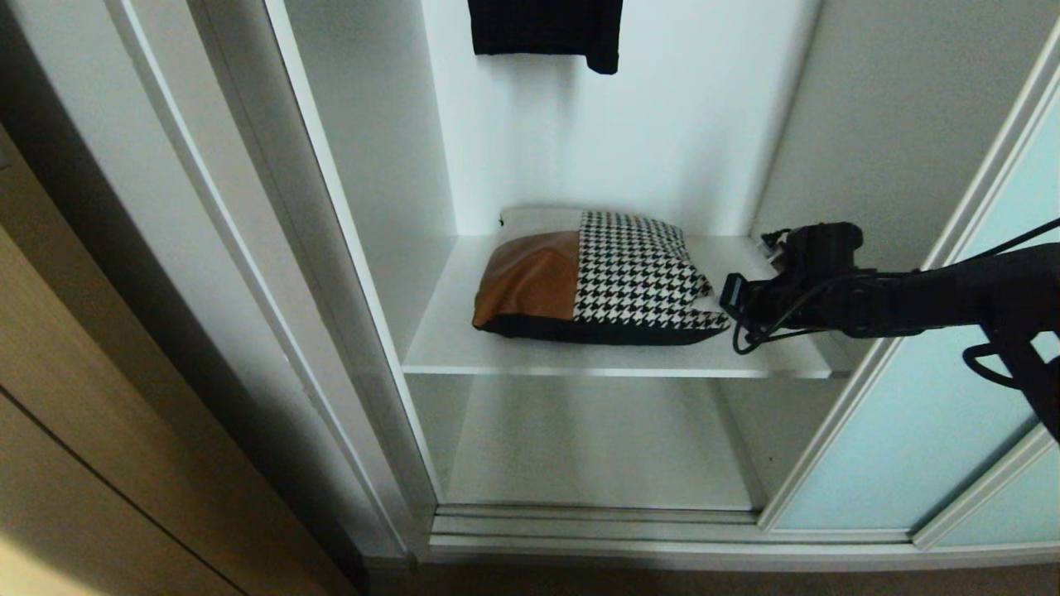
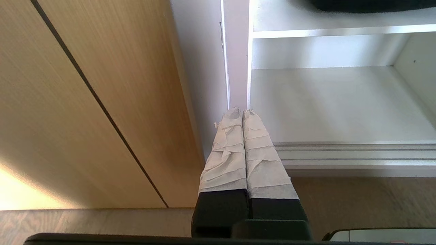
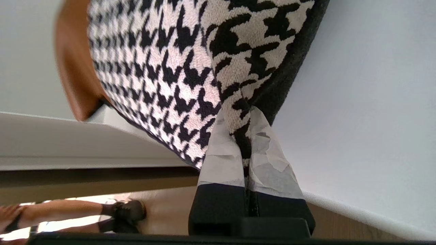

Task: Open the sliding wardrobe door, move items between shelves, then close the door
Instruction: Place the pillow on the lower shelf

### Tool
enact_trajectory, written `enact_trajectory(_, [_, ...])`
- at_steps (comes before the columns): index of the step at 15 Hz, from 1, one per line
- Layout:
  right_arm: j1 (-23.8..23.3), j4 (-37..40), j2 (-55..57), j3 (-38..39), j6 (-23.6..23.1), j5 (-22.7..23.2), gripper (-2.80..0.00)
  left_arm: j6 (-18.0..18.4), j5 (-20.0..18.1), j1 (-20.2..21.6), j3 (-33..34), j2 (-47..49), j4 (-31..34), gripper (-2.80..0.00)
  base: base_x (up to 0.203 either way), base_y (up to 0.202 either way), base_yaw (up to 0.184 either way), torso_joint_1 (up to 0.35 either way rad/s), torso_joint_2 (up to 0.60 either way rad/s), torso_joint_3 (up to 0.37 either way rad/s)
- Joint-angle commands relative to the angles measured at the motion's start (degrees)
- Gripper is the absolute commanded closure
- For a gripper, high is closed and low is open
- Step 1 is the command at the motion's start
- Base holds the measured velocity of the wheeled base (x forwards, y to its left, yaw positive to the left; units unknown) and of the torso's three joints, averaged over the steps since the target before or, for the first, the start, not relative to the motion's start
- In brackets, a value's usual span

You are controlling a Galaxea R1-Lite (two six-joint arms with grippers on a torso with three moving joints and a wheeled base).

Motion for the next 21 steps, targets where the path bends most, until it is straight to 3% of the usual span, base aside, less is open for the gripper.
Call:
enact_trajectory(1, [-1.1, 0.2, -7.4, 4.8, 0.1, 0.7, 0.00, 0.0, 0.0, 0.0, 0.0, 0.1, 0.0, 0.00, 0.000, 0.000, 0.000, 0.000, 0.00, 0.000])
enact_trajectory(9, [-3.1, 3.7, -21.8, 19.4, -0.3, 1.1, 0.00, 0.1, 0.0, 0.0, 0.0, 0.1, 0.0, 0.00, 0.000, 0.000, 0.000, 0.000, 0.00, 0.000])
enact_trajectory(10, [-3.1, 4.2, -22.1, 19.7, -0.3, 1.1, 0.00, 1.1, -0.1, 0.0, 0.0, 0.1, 0.3, 0.00, 0.000, 0.000, 0.000, 0.000, 0.00, 0.000])
enact_trajectory(13, [-3.2, 4.1, -23.8, 22.1, -0.3, 1.1, 0.00, -1.3, 0.5, 0.0, 0.0, 0.1, 0.0, 0.00, 0.000, 0.000, 0.000, 0.000, 0.00, 0.000])
enact_trajectory(21, [-6.1, 4.1, -27.1, 28.0, -0.5, 1.2, 0.00, -1.5, 1.2, 0.0, 0.0, 0.1, 0.1, 0.00, 0.000, 0.000, 0.000, 0.000, 0.00, 0.000])
